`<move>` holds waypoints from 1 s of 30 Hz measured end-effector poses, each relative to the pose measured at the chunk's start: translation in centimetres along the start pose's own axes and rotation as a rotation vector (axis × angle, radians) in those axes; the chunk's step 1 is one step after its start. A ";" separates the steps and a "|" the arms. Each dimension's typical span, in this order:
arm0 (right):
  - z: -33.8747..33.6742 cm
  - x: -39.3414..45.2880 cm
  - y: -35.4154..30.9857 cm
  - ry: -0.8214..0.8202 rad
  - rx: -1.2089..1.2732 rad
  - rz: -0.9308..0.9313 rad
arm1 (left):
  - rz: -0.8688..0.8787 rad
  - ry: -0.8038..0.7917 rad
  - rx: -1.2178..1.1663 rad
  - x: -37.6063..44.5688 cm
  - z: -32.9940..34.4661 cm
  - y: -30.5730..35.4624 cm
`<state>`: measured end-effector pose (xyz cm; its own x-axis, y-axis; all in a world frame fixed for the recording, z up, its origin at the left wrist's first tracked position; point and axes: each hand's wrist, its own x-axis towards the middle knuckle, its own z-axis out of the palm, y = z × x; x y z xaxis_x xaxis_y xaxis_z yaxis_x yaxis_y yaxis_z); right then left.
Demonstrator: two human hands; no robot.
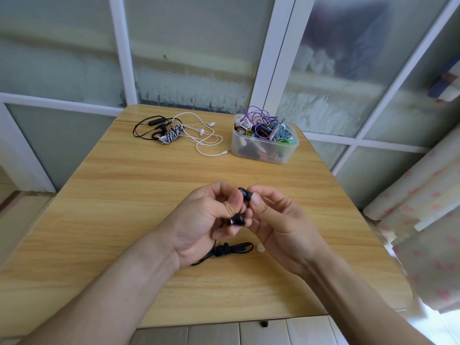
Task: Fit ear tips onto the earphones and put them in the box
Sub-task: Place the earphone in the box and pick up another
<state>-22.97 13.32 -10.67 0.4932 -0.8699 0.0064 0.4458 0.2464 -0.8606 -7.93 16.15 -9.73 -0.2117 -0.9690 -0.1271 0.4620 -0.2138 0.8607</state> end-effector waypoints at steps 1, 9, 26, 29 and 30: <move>0.0 0.0 -0.1 -0.005 -0.015 -0.017 | 0.007 -0.003 -0.001 -0.1 0.1 0.0; 0.0 0.2 0.2 0.006 -0.152 -0.128 | 0.045 0.031 0.028 -0.2 0.0 0.3; 0.6 -0.1 -0.3 -0.027 0.040 0.000 | 0.016 -0.016 -0.066 0.2 -0.6 0.0; 0.5 -0.1 -0.2 -0.022 -0.011 -0.041 | 0.033 -0.028 -0.049 0.2 -0.6 -0.1; 0.5 -0.1 -0.2 -0.019 -0.033 -0.059 | 0.037 -0.027 -0.036 0.2 -0.5 -0.1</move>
<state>-22.74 13.54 -10.25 0.4813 -0.8740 0.0670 0.4497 0.1806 -0.8748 -7.61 15.88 -10.09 -0.2173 -0.9727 -0.0820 0.5006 -0.1831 0.8461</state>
